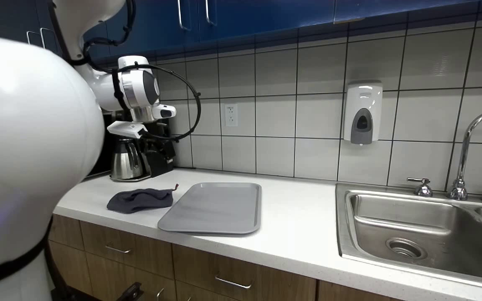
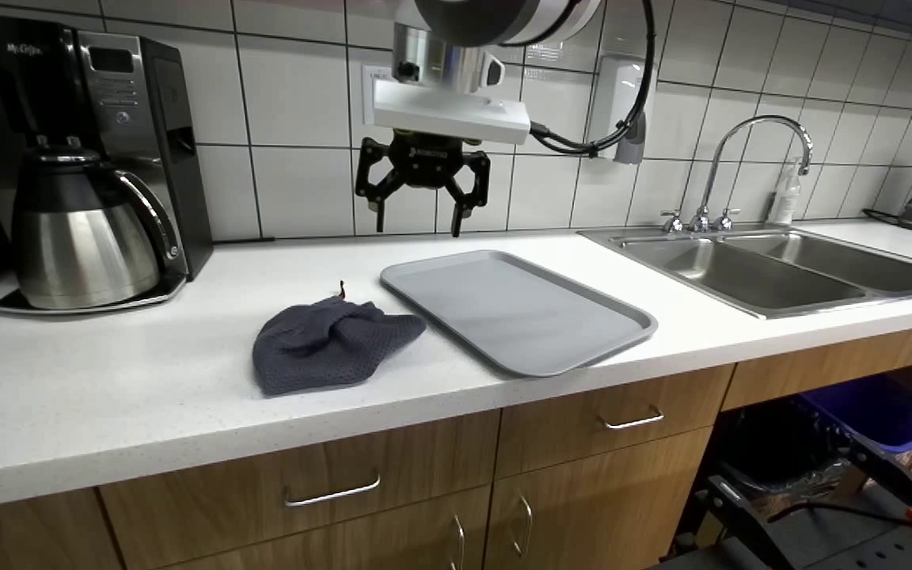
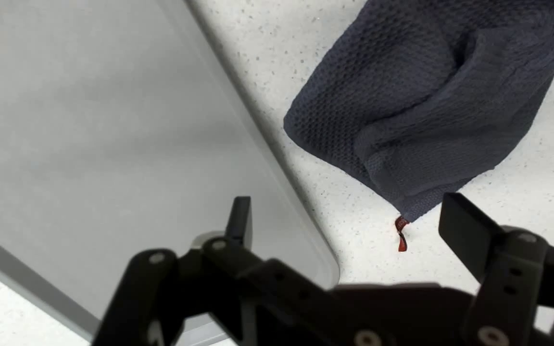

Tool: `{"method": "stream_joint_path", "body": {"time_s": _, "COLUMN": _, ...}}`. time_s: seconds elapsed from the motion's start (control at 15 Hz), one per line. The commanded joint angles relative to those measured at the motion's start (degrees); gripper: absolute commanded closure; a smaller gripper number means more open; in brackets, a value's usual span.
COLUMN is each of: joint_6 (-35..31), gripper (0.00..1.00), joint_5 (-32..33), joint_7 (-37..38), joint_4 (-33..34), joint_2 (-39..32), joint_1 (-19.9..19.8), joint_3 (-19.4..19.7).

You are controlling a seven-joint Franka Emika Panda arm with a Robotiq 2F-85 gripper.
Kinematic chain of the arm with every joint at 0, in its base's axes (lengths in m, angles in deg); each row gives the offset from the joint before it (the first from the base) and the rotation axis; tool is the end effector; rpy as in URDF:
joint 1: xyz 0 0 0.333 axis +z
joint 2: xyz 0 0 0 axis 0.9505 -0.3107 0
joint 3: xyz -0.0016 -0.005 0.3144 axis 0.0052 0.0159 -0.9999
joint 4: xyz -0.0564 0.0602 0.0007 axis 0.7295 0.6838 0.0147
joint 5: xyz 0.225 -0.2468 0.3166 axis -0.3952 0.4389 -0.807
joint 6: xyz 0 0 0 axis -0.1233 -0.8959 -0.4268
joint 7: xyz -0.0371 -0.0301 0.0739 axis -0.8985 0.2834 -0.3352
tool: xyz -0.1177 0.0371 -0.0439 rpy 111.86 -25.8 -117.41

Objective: Put the towel on the counter.

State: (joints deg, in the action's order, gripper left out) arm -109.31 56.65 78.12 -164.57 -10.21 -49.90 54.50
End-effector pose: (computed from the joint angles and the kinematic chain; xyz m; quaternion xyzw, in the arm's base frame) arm 0.5334 0.2964 0.2403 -0.9918 0.0379 -0.1195 0.0234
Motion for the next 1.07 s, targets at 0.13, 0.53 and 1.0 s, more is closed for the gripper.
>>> {"method": "stream_joint_path", "body": {"time_s": 0.13, "joint_6": -0.64, "gripper": 0.0, "joint_5": -6.97, "joint_7": -10.61, "joint_4": -8.74, "joint_2": 10.23, "joint_1": -5.08, "joint_3": -1.65}}
{"method": "stream_joint_path", "body": {"time_s": 0.53, "joint_6": -0.28, "gripper": 0.0, "joint_5": -14.05, "joint_7": -20.4, "joint_4": -14.35, "joint_2": 18.51, "joint_1": -8.11, "joint_3": -1.27}}
{"method": "stream_joint_path", "body": {"time_s": 1.0, "joint_6": 0.67, "gripper": 0.0, "joint_5": -17.3, "joint_7": -30.55, "joint_4": -19.5, "joint_2": 27.07, "joint_1": -9.89, "joint_3": -0.21}}
